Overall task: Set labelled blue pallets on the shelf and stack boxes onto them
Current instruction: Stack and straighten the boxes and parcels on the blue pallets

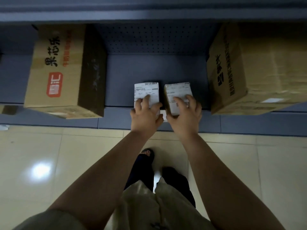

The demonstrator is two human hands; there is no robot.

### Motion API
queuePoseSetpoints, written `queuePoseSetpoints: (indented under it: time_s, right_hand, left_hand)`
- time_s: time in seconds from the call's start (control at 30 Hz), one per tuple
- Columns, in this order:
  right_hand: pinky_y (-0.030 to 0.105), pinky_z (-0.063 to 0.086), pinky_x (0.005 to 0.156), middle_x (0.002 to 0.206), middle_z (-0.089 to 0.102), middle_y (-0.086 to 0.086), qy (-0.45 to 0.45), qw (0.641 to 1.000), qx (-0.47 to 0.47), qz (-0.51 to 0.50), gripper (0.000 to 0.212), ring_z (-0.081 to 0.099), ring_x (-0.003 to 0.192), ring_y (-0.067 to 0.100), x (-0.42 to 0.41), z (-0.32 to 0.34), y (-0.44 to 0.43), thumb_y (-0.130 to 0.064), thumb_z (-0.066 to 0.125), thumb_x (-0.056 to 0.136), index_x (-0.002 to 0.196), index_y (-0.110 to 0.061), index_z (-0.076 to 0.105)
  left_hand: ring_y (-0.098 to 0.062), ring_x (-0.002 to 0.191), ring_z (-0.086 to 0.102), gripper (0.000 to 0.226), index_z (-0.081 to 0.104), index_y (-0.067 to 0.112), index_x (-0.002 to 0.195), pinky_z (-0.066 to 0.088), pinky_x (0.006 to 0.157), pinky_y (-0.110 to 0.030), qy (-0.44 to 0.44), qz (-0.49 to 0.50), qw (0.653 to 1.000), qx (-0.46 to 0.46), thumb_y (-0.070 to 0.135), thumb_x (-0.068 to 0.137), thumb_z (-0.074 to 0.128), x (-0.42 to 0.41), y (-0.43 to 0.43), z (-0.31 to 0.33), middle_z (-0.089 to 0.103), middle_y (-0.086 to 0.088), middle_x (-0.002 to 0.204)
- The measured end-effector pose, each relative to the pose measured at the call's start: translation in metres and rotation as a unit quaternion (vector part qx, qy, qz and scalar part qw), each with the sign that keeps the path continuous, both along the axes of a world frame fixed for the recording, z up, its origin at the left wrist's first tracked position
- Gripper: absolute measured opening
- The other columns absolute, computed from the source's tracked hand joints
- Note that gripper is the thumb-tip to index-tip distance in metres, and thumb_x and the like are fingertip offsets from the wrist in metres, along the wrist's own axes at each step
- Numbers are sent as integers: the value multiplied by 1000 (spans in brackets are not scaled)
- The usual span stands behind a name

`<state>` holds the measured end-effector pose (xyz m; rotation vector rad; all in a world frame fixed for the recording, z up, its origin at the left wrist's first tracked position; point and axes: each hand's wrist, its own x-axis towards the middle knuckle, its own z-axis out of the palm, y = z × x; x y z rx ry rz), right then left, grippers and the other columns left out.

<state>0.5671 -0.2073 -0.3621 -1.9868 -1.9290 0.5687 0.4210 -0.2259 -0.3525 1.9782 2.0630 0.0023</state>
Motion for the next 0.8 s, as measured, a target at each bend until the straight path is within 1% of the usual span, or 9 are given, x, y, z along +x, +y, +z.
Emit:
queuePoseSetpoints:
  time_s: [0.1,0.2,0.27,0.37,0.4,0.5,0.53,0.7,0.8]
  right_hand:
    - [47,33,97,143,37,0,12,998,25,61,53,33,124,33,-8,30,-29,-45,72,69,120,-33,60]
    - [47,33,94,138,45,0,40,990,68,119,48,38,122,34,-19,60,-59,-44,72,65,111,-32,66]
    - [48,34,94,135,47,-2,70,978,100,168,44,40,122,33,-30,79,-76,-43,68,64,107,-32,68]
    - [47,33,96,137,46,-4,99,954,118,256,42,37,125,32,-60,107,-99,-38,69,63,105,-33,68]
    - [48,32,97,138,45,-4,105,946,113,285,42,35,126,32,-73,116,-105,-37,70,63,105,-33,67]
    - [50,31,99,140,43,-5,122,916,106,368,42,32,129,33,-121,145,-126,-39,71,66,107,-34,66]
    - [49,31,99,141,42,-6,125,904,109,394,41,32,129,32,-138,156,-133,-40,72,67,107,-35,66]
    - [46,28,103,138,43,-9,146,847,109,500,39,30,127,24,-229,206,-179,-38,74,70,108,-35,65]
    - [42,24,105,138,42,-11,144,813,119,551,38,27,128,20,-290,227,-213,-38,72,72,110,-35,64]
  left_hand:
    - [-38,134,28,45,50,33,130,40,94,-55,-4,38,998,40,46,88,57,-6,-38,28,33,-11,150]
    - [-40,129,35,43,58,32,124,43,89,-54,-22,122,989,78,47,84,54,-15,-83,55,41,-11,146]
    - [-41,126,38,44,62,31,119,44,87,-55,-29,188,975,116,49,80,52,-25,-116,74,44,-12,143]
    - [-40,130,34,41,62,31,120,40,94,-53,-39,301,941,150,45,81,60,-48,-163,104,41,-11,146]
    - [-39,131,32,42,61,31,121,39,96,-53,-43,332,929,157,45,82,60,-57,-177,114,40,-10,147]
    - [-37,128,31,51,61,30,121,40,96,-51,-29,400,895,194,53,80,43,-93,-219,147,41,-10,144]
    - [-37,127,32,52,61,30,121,42,95,-51,-24,422,882,209,54,79,41,-105,-234,158,42,-10,143]
    - [-33,129,29,45,60,36,120,39,100,-47,-29,524,810,263,51,79,46,-164,-311,197,40,-6,146]
    - [-30,130,29,33,62,38,116,39,97,-46,-24,561,774,292,41,83,59,-210,-360,211,40,-3,145]
